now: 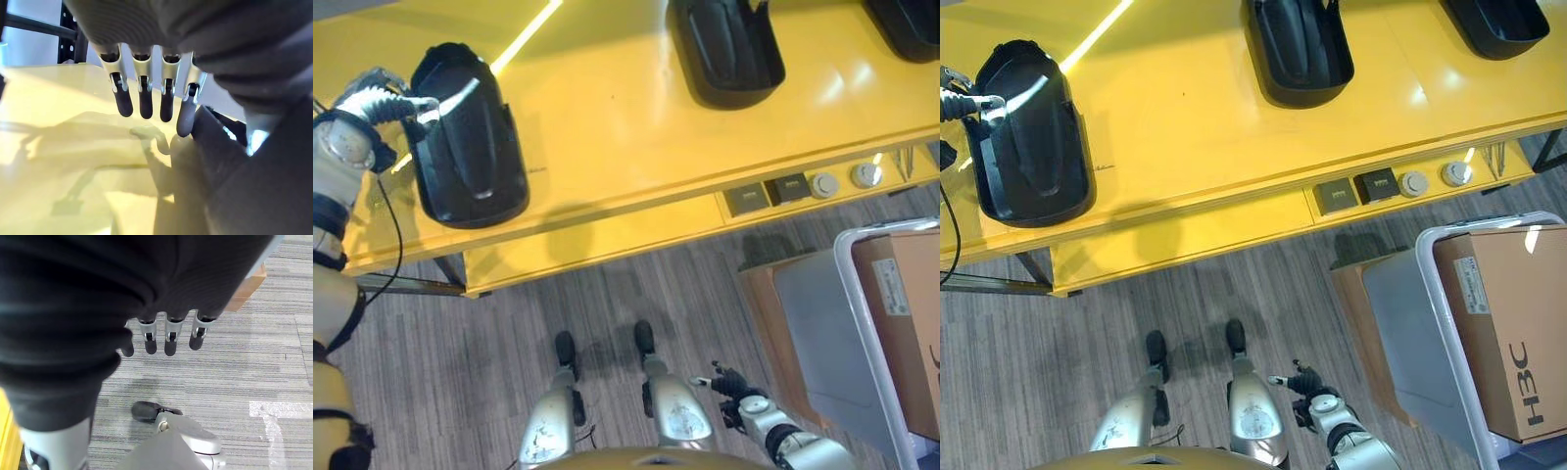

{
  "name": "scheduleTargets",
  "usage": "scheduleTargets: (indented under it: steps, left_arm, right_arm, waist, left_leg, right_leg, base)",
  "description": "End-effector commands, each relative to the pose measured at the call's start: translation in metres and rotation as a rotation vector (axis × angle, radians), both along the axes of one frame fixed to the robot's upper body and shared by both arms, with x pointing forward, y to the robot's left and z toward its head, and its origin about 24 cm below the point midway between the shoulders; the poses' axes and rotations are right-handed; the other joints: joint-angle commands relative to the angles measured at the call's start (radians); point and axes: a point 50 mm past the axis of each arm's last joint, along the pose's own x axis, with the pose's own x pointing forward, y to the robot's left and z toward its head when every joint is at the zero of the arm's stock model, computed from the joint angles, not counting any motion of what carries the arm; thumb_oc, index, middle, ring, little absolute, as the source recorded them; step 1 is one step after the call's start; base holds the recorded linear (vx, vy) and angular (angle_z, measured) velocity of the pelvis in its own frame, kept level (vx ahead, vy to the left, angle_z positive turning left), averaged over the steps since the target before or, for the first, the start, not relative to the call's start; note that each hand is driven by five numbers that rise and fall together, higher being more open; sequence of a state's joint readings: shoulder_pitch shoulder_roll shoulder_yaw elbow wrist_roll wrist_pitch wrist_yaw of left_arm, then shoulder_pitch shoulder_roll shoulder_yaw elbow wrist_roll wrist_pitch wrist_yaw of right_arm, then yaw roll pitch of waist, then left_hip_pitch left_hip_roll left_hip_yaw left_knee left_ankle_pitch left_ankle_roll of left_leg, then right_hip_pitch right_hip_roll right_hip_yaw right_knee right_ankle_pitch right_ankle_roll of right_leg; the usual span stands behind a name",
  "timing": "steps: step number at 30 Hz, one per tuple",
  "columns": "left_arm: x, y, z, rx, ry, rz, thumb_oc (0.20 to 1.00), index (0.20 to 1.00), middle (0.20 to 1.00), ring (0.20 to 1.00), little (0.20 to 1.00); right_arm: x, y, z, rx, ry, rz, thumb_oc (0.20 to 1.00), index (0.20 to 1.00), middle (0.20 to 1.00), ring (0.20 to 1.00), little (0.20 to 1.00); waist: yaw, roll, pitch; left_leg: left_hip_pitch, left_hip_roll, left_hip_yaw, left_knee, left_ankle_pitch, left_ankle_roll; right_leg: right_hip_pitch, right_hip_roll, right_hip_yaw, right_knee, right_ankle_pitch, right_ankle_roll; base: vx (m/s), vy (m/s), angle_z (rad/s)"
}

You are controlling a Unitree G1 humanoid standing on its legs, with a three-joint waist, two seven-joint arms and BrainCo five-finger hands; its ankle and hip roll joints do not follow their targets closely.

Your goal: Move parts from the plastic box to the shelf.

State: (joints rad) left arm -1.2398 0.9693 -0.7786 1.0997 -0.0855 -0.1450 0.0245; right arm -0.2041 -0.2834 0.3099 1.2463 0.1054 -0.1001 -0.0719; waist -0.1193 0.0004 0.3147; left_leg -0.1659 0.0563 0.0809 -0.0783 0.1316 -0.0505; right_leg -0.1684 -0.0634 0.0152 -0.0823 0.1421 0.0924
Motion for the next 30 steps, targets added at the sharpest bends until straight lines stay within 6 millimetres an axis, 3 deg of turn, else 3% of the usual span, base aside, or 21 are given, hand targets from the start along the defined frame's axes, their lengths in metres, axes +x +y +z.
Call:
scheduleTargets:
  steps: [1, 6, 7, 8, 9, 10, 11, 12, 13, 14, 18, 23, 30]
  left_arm:
    - [-0.003, -0.004, 0.05, 0.034, -0.221, 0.047, 1.0, 1.0, 1.0, 1.0, 1.0]
    - [-0.004, -0.007, 0.053, 0.058, -0.287, 0.057, 1.0, 1.0, 1.0, 1.0, 1.0]
    - [-0.003, -0.012, 0.052, 0.041, -0.327, 0.044, 1.0, 1.0, 1.0, 1.0, 1.0]
    - [-0.007, -0.032, 0.05, 0.092, -0.431, -0.035, 1.0, 1.0, 1.0, 1.0, 1.0]
    - [-0.011, -0.043, 0.039, 0.114, -0.467, -0.09, 1.0, 1.0, 1.0, 1.0, 1.0]
    - [-0.029, -0.061, -0.002, -0.036, -0.512, -0.237, 1.0, 1.0, 1.0, 1.0, 1.0]
    - [-0.043, -0.067, -0.022, -0.062, -0.49, -0.293, 1.0, 1.0, 1.0, 1.0, 1.0]
    - [-0.06, -0.078, -0.062, -0.188, -0.444, -0.339, 1.0, 1.0, 1.0, 1.0, 1.0]
    - [-0.076, -0.086, -0.081, -0.268, -0.407, -0.401, 0.2, 0.2, 0.2, 0.2, 0.2]
    - [-0.102, -0.102, -0.114, -0.514, -0.324, -0.487, 0.2, 0.2, 0.2, 0.2, 0.2]
    - [-0.142, -0.138, -0.162, -0.901, -0.171, -0.587, 0.2, 0.2, 0.2, 0.2, 0.2]
    - [-0.15, -0.139, -0.172, -0.865, -0.074, -0.607, 0.2, 0.2, 0.2, 0.2, 0.2]
    - [-0.136, -0.143, -0.175, -0.855, -0.087, -0.573, 0.2, 0.2, 0.2, 0.2, 0.2]
  right_arm:
    - [-0.029, -0.01, -0.011, 0.016, 0.08, -0.104, 1.0, 1.0, 1.0, 1.0, 1.0]
    - [-0.039, -0.009, -0.014, 0.02, 0.099, -0.12, 1.0, 1.0, 1.0, 1.0, 1.0]
    - [-0.041, -0.008, -0.015, 0.018, 0.105, -0.125, 1.0, 1.0, 1.0, 1.0, 1.0]
    - [-0.048, -0.003, -0.019, 0.024, 0.117, -0.136, 1.0, 1.0, 1.0, 1.0, 1.0]
    - [-0.05, -0.002, -0.019, 0.022, 0.111, -0.144, 1.0, 1.0, 1.0, 1.0, 1.0]
    - [-0.054, 0.003, -0.021, 0.044, 0.106, -0.196, 1.0, 1.0, 1.0, 1.0, 1.0]
    - [-0.06, 0.005, -0.023, 0.052, 0.115, -0.213, 1.0, 1.0, 1.0, 1.0, 1.0]
    - [-0.071, 0.01, -0.028, 0.058, 0.152, -0.197, 1.0, 1.0, 1.0, 1.0, 1.0]
    - [-0.078, 0.01, -0.029, 0.056, 0.172, -0.2, 1.0, 1.0, 1.0, 1.0, 1.0]
    - [-0.087, 0.014, -0.032, 0.063, 0.203, -0.183, 1.0, 1.0, 1.0, 1.0, 1.0]
    - [-0.091, 0.024, -0.035, 0.07, 0.215, -0.181, 1.0, 1.0, 1.0, 1.0, 1.0]
    - [-0.091, 0.03, -0.035, 0.065, 0.213, -0.121, 1.0, 1.0, 1.0, 1.0, 1.0]
    - [-0.086, 0.024, -0.033, 0.041, 0.19, -0.14, 1.0, 1.0, 1.0, 1.0, 1.0]
  waist:
    - [0.01, 0.018, -0.094]
    - [0.012, 0.015, -0.143]
    - [0.013, 0.013, -0.156]
    - [0.023, 0.004, -0.181]
    - [0.028, 0.002, -0.192]
    - [0.048, -0.015, -0.21]
    - [0.054, -0.017, -0.223]
    - [0.057, -0.025, -0.242]
    - [0.059, -0.025, -0.251]
    - [0.069, -0.032, -0.266]
    - [0.086, -0.041, -0.276]
    - [0.078, -0.049, -0.269]
    - [0.062, -0.057, -0.217]
  left_leg:
    - [0.018, 0.07, -0.135, 0.016, -0.066, -0.037]
    - [0.063, 0.074, -0.132, 0.014, -0.084, -0.039]
    - [0.075, 0.076, -0.129, 0.013, -0.089, -0.04]
    - [0.096, 0.079, -0.131, 0.017, -0.1, -0.041]
    - [0.104, 0.078, -0.133, 0.021, -0.106, -0.042]
    - [0.117, 0.08, -0.14, 0.034, -0.121, -0.041]
    - [0.13, 0.082, -0.142, 0.04, -0.129, -0.041]
    - [0.153, 0.086, -0.139, 0.046, -0.142, -0.042]
    - [0.163, 0.087, -0.141, 0.049, -0.148, -0.04]
    - [0.17, 0.089, -0.142, 0.05, -0.142, -0.04]
    - [0.188, 0.091, -0.132, 0.037, -0.152, -0.032]
    - [0.181, 0.089, -0.134, 0.023, -0.138, -0.034]
    - [0.112, 0.088, -0.139, 0.016, -0.106, -0.039]
  right_leg:
    - [0.029, -0.094, 0.006, 0.019, -0.076, 0.1]
    - [0.073, -0.094, -0.006, 0.023, -0.093, 0.099]
    - [0.085, -0.095, -0.01, 0.025, -0.099, 0.098]
    - [0.11, -0.095, -0.019, 0.031, -0.111, 0.096]
    - [0.12, -0.094, -0.024, 0.037, -0.118, 0.095]
    - [0.135, -0.092, -0.03, 0.056, -0.141, 0.088]
    - [0.15, -0.091, -0.03, 0.063, -0.15, 0.086]
    - [0.171, -0.09, -0.033, 0.077, -0.166, 0.078]
    - [0.183, -0.089, -0.033, 0.078, -0.171, 0.075]
    - [0.198, -0.09, -0.037, 0.074, -0.166, 0.07]
    - [0.216, -0.092, -0.044, 0.055, -0.165, 0.066]
    - [0.211, -0.085, -0.045, 0.055, -0.165, 0.06]
    - [0.143, -0.075, -0.039, 0.051, -0.145, 0.055]
  base:
    - [0.0, 0.0, 0.0]
    - [0.06, -0.006, 0.05]
    - [0.07, -0.028, 0.15]
    - [0.06, -0.035, 0.19]
    - [0.05, -0.047, 0.16]
    - [0.04, -0.025, 0.05]
    - [0.05, -0.02, -0.06]
    - [0.04, 0.0, -0.03]
    - [-0.01, 0.006, 0.09]
    - [-0.05, 0.01, 0.15]
    - [-0.06, 0.017, 0.2]
    - [-0.05, -0.003, -0.04]
    - [-0.07, -0.012, 0.0]
